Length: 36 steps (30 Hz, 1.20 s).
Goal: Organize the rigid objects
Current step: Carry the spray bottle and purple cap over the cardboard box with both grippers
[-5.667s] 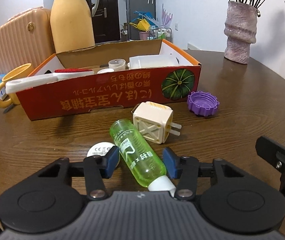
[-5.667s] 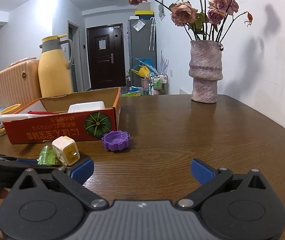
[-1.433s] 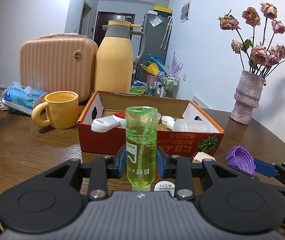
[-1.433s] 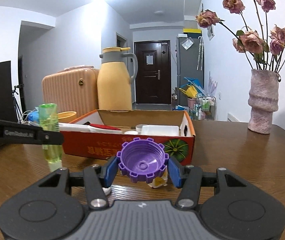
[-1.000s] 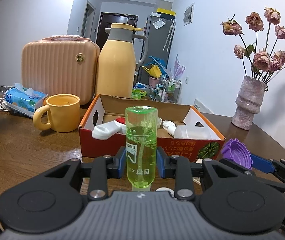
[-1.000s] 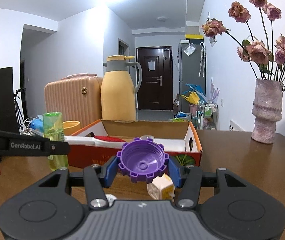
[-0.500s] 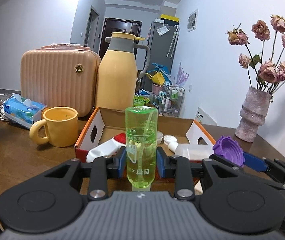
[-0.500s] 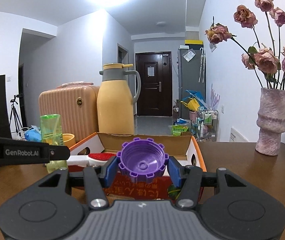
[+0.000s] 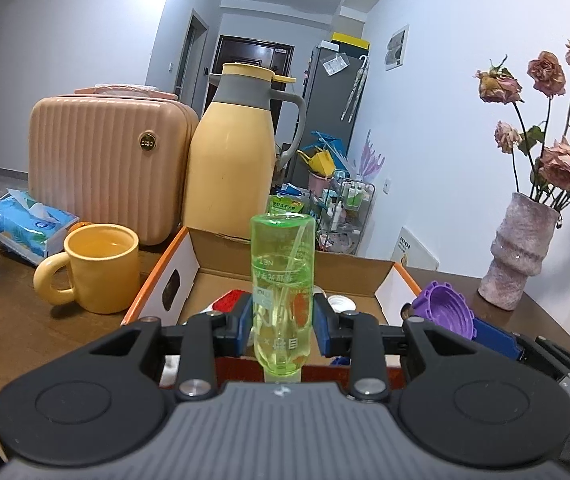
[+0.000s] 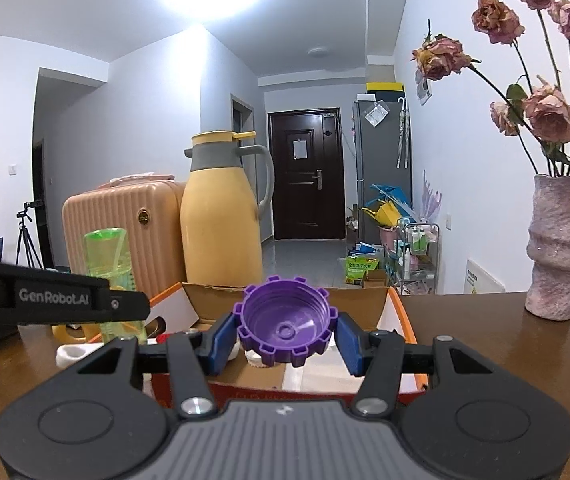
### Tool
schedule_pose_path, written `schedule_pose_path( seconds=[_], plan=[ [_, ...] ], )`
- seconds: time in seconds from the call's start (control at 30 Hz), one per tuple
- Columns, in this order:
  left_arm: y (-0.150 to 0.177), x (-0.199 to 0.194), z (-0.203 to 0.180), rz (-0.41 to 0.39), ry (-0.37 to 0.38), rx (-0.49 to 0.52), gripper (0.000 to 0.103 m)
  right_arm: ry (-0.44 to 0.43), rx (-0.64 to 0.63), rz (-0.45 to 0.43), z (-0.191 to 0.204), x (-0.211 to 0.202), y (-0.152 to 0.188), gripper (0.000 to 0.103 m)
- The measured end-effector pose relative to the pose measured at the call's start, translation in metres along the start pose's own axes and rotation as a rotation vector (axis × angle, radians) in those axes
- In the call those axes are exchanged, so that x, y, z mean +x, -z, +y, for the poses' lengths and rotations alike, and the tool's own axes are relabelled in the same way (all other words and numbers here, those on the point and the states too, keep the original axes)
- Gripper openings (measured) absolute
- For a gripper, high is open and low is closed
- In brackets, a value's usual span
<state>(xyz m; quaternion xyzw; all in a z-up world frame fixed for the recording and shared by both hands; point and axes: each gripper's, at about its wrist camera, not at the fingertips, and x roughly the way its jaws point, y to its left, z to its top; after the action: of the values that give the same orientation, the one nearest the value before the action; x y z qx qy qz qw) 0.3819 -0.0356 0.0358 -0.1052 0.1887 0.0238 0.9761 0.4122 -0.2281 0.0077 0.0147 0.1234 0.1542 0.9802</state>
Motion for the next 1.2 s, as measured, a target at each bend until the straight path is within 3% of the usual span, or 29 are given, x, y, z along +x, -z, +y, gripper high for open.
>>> schedule_pose_path(
  seconds=[0.67,1.2],
  plan=[
    [-0.024,0.058,-0.004,-0.008,0.0,-0.018,0.031,0.011,0.004,0.013,-0.013,0.059,-0.009,0.053],
    [-0.029,0.102,-0.003,0.024,-0.057,0.001,0.031,0.042,-0.005,0.086,-0.021,0.101,-0.012,0.053]
  ],
)
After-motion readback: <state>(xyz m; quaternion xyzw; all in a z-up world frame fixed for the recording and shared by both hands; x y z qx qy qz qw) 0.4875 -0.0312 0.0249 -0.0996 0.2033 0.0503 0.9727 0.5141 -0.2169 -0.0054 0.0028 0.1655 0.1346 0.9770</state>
